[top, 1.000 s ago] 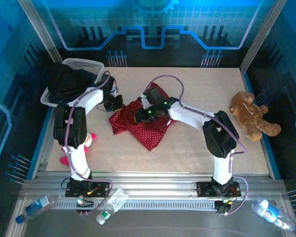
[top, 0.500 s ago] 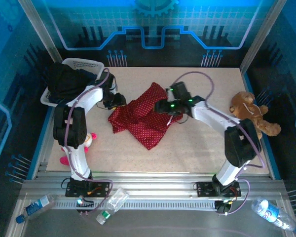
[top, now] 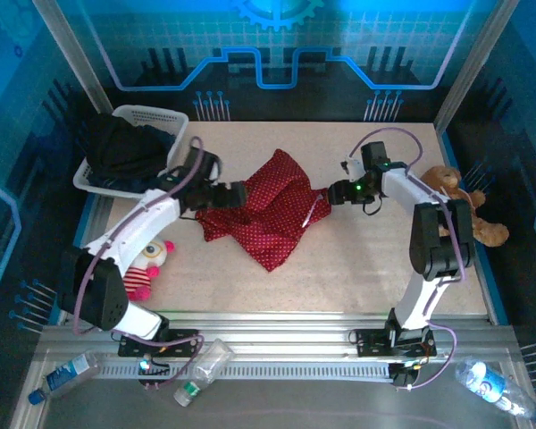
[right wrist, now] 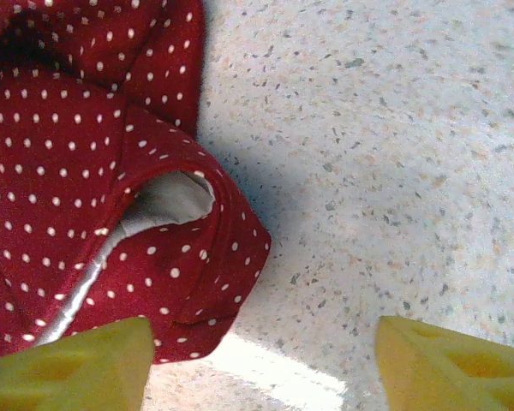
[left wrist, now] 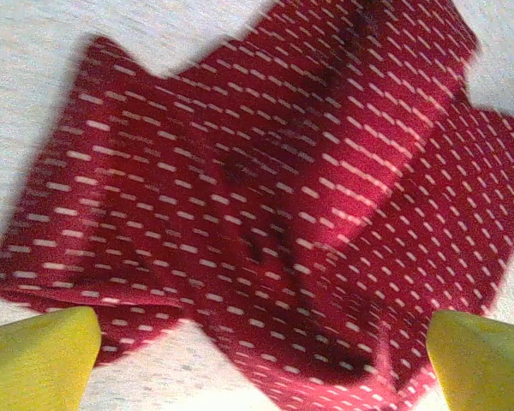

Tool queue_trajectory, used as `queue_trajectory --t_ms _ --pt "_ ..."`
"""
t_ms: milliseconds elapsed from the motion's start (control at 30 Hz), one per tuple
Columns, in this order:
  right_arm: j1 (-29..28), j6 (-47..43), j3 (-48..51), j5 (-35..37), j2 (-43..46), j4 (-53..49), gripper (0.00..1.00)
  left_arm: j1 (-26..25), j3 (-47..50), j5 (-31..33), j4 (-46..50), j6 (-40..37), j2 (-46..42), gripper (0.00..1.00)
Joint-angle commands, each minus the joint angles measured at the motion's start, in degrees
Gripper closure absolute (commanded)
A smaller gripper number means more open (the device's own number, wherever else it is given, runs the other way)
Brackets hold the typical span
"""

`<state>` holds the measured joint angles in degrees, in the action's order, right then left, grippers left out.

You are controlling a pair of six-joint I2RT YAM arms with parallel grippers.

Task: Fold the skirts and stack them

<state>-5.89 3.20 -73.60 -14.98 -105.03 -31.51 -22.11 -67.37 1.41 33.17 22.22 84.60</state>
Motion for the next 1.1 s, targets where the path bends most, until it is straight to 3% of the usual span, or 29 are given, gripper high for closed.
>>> queue_trajectory --t_ms 0,67,200,300,367,533,667,767,1000,1067 --pt "0.29 -4.86 -3.31 -5.88 -3.07 -1.34 0.39 -6.42 2.64 4.39 -4.11 3.24 0.13 0.01" --pt "0.18 -4.34 -4.44 -6.64 -4.95 -0.73 0.47 -9.92 4.15 5.07 -5.4 3.66 -0.02 0.01" --pt "-0.48 -2.6 -5.98 -9.51 -7.72 2.04 0.49 -16.79 6.9 6.52 -5.48 2.51 -1.24 0.01" --pt "-1.34 -1.19 -8.42 -6.86 -9.75 1.92 0.52 -19.93 9.19 5.13 -5.89 1.54 -2.17 0.01" --pt "-1.62 0.16 -10.36 -3.59 -10.88 1.43 0.61 -21.83 10.66 4.05 -6.33 0.0 -2.29 0.01" --pt "-2.18 2.8 -10.41 -5.14 -9.29 3.8 0.87 -26.51 13.23 1.89 -6.49 -3.3 -0.28 0.01" --pt "-2.9 6.77 -7.18 -2.8 -4.34 6.41 0.99 -27.18 15.74 2.69 -7.63 -2.6 1.88 0.01" --pt "-3.02 11.06 -4.66 -2.06 -1.33 8.34 1.0 -27.9 16.42 4.44 -8.75 -3.38 3.28 0.03" --pt "-3.63 15.9 -1.71 -1.19 1.07 10.57 1.0 -29.64 15.83 9.26 -10.64 -3.54 7.86 0.26" --pt "-3.8 16.18 -1.49 -0.89 0.94 10.57 1.0 -29.66 15.57 10.27 -10.82 -3.75 9.31 0.28"
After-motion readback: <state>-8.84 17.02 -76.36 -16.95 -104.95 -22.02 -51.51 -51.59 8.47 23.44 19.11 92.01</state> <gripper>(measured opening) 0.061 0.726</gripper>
